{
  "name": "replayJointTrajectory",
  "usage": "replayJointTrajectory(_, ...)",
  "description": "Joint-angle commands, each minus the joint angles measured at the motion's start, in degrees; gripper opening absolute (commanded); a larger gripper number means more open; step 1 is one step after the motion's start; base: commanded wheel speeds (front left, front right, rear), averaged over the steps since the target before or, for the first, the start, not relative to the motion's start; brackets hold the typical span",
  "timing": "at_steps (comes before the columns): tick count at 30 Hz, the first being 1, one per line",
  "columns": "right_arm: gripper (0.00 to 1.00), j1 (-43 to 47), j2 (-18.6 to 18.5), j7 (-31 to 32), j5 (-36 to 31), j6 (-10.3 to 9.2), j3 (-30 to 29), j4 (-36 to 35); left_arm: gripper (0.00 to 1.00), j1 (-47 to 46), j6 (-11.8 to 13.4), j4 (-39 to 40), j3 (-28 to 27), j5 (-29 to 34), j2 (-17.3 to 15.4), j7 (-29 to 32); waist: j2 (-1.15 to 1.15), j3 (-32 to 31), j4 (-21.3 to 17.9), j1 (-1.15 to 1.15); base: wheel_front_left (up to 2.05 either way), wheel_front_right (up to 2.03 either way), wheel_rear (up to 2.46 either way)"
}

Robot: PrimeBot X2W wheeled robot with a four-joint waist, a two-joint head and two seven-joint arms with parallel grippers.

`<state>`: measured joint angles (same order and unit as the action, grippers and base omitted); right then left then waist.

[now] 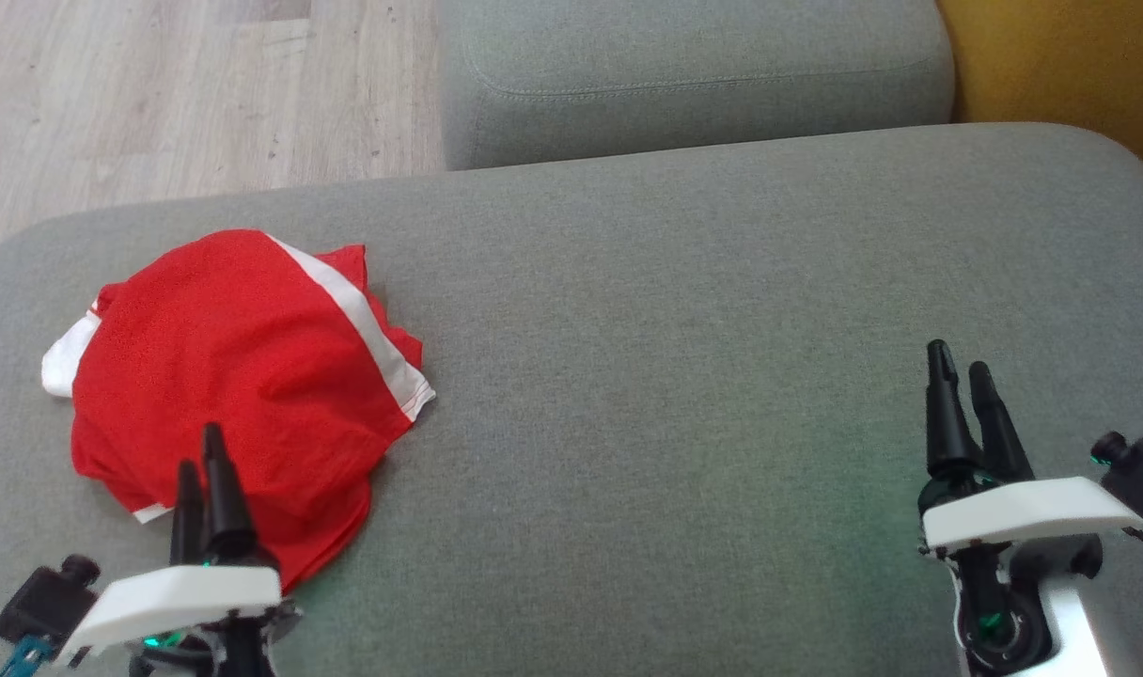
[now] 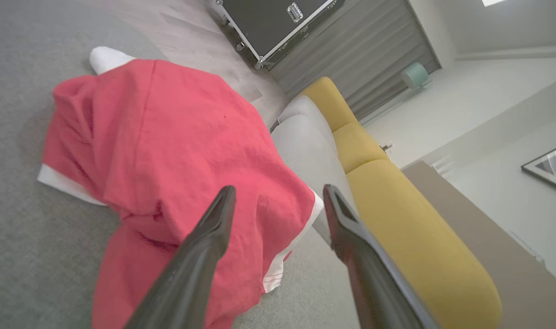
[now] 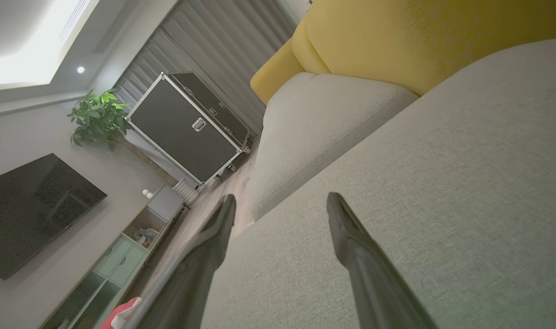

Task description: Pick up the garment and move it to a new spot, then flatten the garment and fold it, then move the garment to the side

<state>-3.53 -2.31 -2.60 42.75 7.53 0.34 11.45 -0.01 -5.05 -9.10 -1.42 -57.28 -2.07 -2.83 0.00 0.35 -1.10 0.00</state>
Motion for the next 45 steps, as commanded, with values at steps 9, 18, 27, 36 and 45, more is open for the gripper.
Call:
replayJointTrajectory(9, 1.0, -3.6, -0.4, -2.5, -10.6, -0.02, 2.8, -3.1, 1.0, -2.6, 0.6, 3.2, 2.8, 12.6, -0.6, -2.3, 0.0, 0.3, -0.4, 0.0, 0.0, 0.0, 0.0)
replayJointTrajectory(18, 1.0, -3.9, -0.4, -4.0, -18.5, -0.03, 4.4, -3.4, 1.0, -3.0, 1.7, 3.7, 4.5, 21.4, -1.2, -3.8, 0.0, 0.4, -0.7, 0.0, 0.0, 0.0, 0.0)
replayJointTrajectory(27, 1.0, -4.2, -0.4, -5.5, -26.2, -0.03, 5.9, -3.6, 1.0, -3.2, 3.8, 4.3, 6.5, 28.4, -2.2, -5.3, 0.0, 0.5, -0.9, 0.0, 0.0, 0.0, 0.0)
replayJointTrajectory(36, 1.0, -4.7, -0.5, -7.0, -34.2, -0.03, 7.6, -4.1, 1.0, -4.2, 5.4, 2.2, 9.8, 35.7, -3.8, -6.8, 0.0, 0.7, -1.3, 0.0, 0.0, 0.0, 0.0)
replayJointTrajectory(45, 1.0, -4.9, -0.5, -8.5, -42.3, -0.03, 8.7, -4.6, 1.0, -5.1, 6.3, 1.8, 10.8, 40.9, -4.5, -8.3, 0.0, 0.8, -1.4, 0.0, 0.0, 0.0, 0.0)
